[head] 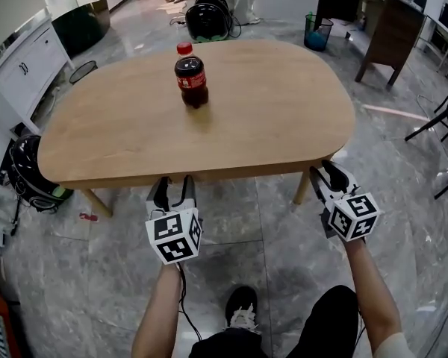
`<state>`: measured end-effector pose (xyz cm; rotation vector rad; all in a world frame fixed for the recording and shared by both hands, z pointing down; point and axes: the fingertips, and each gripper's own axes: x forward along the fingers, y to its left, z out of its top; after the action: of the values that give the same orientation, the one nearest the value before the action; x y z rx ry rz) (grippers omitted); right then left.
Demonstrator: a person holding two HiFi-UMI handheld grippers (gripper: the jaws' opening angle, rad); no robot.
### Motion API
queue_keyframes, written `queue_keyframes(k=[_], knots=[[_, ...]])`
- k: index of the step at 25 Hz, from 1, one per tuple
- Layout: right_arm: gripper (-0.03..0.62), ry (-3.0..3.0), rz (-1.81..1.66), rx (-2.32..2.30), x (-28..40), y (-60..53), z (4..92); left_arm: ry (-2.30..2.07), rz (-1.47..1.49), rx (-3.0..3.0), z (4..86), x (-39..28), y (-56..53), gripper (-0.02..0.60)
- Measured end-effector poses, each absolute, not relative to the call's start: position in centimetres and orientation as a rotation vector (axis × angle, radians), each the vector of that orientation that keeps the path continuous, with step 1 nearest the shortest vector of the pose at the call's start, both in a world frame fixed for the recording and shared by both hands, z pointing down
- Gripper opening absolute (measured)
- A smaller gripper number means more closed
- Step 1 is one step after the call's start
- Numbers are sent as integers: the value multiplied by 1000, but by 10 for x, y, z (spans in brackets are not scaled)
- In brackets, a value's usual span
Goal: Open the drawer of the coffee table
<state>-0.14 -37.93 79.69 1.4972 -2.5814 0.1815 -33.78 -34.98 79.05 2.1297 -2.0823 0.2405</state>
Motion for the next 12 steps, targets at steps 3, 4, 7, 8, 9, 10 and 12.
queue_keyframes(k=[3, 4, 7, 8, 9, 10, 12], knots=[[170, -2552, 172, 1520, 1, -380, 799, -2131, 308, 2112, 793, -336, -351, 224], [170, -2539, 171, 1535, 3, -380, 799, -2141, 314, 2103, 793, -336, -352, 227], [175, -2524, 177, 1554, 7, -381, 801, -2144, 290, 2072, 793, -335, -352, 230], [175, -2521, 174, 1553, 7, -381, 802, -2137, 272, 2062, 794, -334, -352, 229], [179, -2521, 171, 1550, 6, -381, 802, -2126, 256, 2055, 794, -334, -352, 229], [183, -2525, 173, 1547, 6, -381, 801, -2116, 247, 2055, 794, -335, -353, 229], [186, -2542, 183, 1533, 5, -380, 801, -2093, 254, 2079, 794, -335, -353, 229]])
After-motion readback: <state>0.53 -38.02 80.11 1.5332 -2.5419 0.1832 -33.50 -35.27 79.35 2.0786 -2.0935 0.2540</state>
